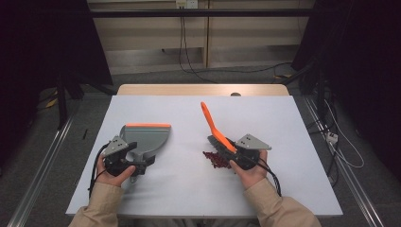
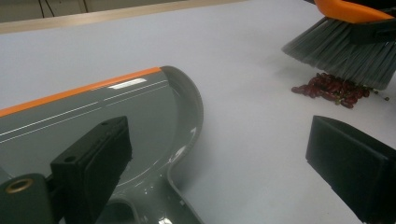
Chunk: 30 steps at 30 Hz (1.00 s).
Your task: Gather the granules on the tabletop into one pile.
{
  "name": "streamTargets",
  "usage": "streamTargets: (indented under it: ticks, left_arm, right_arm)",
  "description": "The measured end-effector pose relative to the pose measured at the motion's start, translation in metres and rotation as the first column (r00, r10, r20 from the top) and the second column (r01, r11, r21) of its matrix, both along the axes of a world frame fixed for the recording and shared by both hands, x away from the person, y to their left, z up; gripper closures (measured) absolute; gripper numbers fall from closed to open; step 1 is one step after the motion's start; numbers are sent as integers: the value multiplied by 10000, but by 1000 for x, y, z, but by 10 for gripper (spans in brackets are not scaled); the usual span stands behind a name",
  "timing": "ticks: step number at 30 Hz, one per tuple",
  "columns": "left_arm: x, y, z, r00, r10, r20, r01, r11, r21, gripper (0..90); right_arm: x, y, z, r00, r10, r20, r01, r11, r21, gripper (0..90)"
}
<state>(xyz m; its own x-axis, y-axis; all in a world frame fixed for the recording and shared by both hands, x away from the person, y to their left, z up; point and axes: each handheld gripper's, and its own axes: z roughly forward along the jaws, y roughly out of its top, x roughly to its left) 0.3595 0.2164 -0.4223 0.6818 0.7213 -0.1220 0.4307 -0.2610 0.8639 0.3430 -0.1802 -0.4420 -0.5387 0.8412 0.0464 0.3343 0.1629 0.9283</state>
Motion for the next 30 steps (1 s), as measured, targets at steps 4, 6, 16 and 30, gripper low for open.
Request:
streamTargets:
  ticks: [4, 6, 16, 30]
  left_arm:
    - [0, 0, -1, 10000, 60, 9, -60, 10000, -24, 68]
    - [0, -1, -1, 10000, 72, 37, -72, 10000, 5, 68]
    - [1, -1, -1, 10000, -18, 6, 18, 10000, 62, 68]
    - [-1, 0, 2, 10000, -1, 43, 1, 10000, 33, 68]
  right_arm:
    - [-10, -3, 6, 9997, 246, 59, -246, 9997, 81, 710]
    - [-19, -4, 6, 9995, 304, 112, -306, 9995, 128, 710]
    - [-13, 2, -5, 9996, 60, 278, -57, 9999, -135, 711]
    - [1, -1, 9, 9997, 194, 160, -194, 9998, 2, 710]
